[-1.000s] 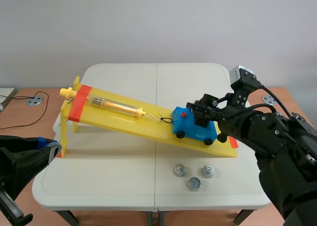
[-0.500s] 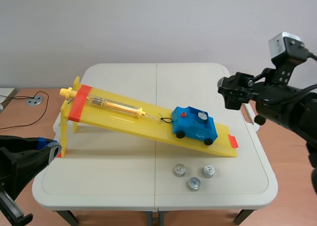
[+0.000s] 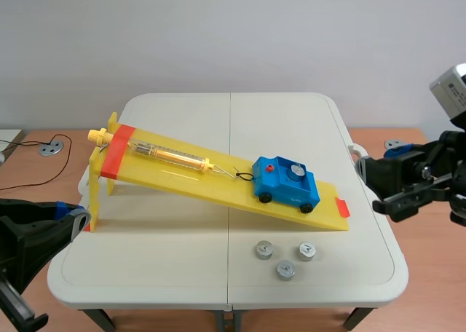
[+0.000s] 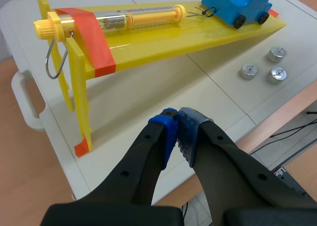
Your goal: Place the four metal weights on the blue cart on the ramp.
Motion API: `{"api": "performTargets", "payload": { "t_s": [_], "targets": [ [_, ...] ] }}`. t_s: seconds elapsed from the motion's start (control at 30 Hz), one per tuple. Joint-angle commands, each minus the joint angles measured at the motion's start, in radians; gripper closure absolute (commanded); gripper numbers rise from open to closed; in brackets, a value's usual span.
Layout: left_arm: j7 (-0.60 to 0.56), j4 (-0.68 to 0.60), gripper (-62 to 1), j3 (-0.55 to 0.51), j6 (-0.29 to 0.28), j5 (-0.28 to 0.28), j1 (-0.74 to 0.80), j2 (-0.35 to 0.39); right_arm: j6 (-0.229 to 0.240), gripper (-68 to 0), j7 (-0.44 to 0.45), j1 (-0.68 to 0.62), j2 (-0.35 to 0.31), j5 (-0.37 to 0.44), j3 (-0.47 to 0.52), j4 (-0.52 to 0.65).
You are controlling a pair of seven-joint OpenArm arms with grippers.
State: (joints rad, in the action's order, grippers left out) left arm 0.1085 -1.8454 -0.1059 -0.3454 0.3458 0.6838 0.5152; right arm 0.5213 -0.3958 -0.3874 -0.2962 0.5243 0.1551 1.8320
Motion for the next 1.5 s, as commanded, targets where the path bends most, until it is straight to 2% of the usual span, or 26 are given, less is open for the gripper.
{"api": "performTargets", "payload": {
  "t_s": [0.0,0.13,0.27,0.43,0.6,0.7,0.8,0.9,1.13,1.47],
  "targets": [
    [-0.089,-0.069,-3.6,-0.015,-0.040,0.078,-0.023,-0.002,0.065,-29.5,0.082,0.001,-0.082,0.075,0.002,0.118],
    [-0.089,-0.069,-3.6,-0.015,-0.040,0.078,-0.023,-0.002,0.082,-29.5,0.055,-0.050,-0.112,0.064,-0.002,0.126],
    [-0.089,-0.069,-3.6,-0.015,-0.040,0.078,-0.023,-0.002,0.082,-29.5,0.051,-0.059,-0.114,0.007,-0.038,0.110],
    [-0.089,-0.069,-3.6,-0.015,-0.040,0.078,-0.023,-0.002,0.081,-29.5,0.078,-0.029,-0.108,-0.092,-0.143,0.066],
    [-0.089,-0.069,-3.6,-0.015,-0.040,0.078,-0.023,-0.002,0.070,-29.5,0.142,0.015,-0.107,-0.185,-0.240,-0.025],
    [-0.089,-0.069,-3.6,-0.015,-0.040,0.078,-0.023,-0.002,0.066,-29.5,0.158,0.047,-0.084,-0.234,-0.267,-0.069],
    [-0.089,-0.069,-3.6,-0.015,-0.040,0.078,-0.023,-0.002,0.063,-29.5,0.175,0.085,-0.051,-0.251,-0.290,-0.119],
    [-0.089,-0.069,-3.6,-0.015,-0.040,0.078,-0.023,-0.002,0.040,-29.5,0.183,0.123,-0.017,-0.280,-0.322,-0.177],
    [-0.089,-0.069,-3.6,-0.015,-0.040,0.078,-0.023,-0.002,0.034,-29.5,0.216,0.192,0.041,-0.319,-0.393,-0.290],
    [-0.089,-0.069,-3.6,-0.015,-0.040,0.078,-0.022,-0.002,-0.050,-29.5,0.254,0.222,0.087,-0.399,-0.443,-0.360]
  ]
}}
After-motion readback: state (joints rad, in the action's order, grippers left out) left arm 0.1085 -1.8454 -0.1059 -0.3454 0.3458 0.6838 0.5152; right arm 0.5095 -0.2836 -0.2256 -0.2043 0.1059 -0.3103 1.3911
